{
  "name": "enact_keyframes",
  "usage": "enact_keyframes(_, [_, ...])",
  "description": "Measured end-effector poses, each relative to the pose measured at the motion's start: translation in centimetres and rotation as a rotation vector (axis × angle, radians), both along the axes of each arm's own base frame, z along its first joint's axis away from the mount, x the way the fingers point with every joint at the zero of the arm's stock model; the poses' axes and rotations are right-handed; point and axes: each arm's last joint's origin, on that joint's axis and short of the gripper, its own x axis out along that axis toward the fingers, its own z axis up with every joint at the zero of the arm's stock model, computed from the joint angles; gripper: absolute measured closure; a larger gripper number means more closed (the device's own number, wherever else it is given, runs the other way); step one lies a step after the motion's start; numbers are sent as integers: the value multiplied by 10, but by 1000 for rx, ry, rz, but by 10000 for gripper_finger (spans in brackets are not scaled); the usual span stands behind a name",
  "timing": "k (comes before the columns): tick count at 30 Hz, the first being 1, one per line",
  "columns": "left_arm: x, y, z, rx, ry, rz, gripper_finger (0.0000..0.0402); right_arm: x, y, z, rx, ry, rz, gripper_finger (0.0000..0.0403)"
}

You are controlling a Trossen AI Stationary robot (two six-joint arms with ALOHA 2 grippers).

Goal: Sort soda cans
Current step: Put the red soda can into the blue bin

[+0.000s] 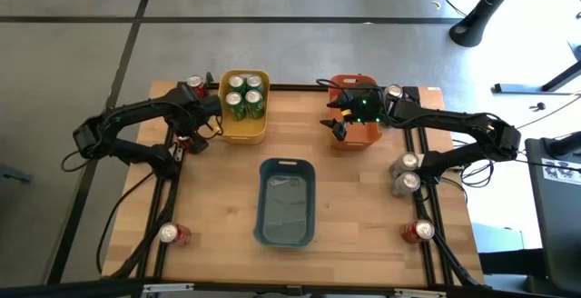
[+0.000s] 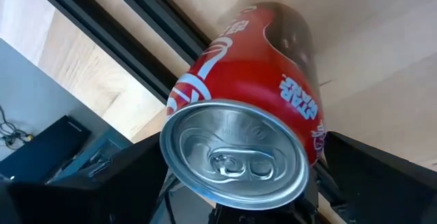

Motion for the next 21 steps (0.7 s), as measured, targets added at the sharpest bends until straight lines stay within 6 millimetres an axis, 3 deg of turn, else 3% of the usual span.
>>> enact_keyframes(4, [0,0,0,0,0,-1,53,0,0,0,0,0,0,72])
enact_keyframes(10, [0,0,0,0,2,-6,124,0,1,0,12,-6,29,72])
enact_keyframes(17, [2,-3,3,-9,-2,-36,128,5,24,2,9,4,167,72])
enact_keyframes(21, [5,-9,18,-9,0,-47,128,-4,43,10,11,37,216,72])
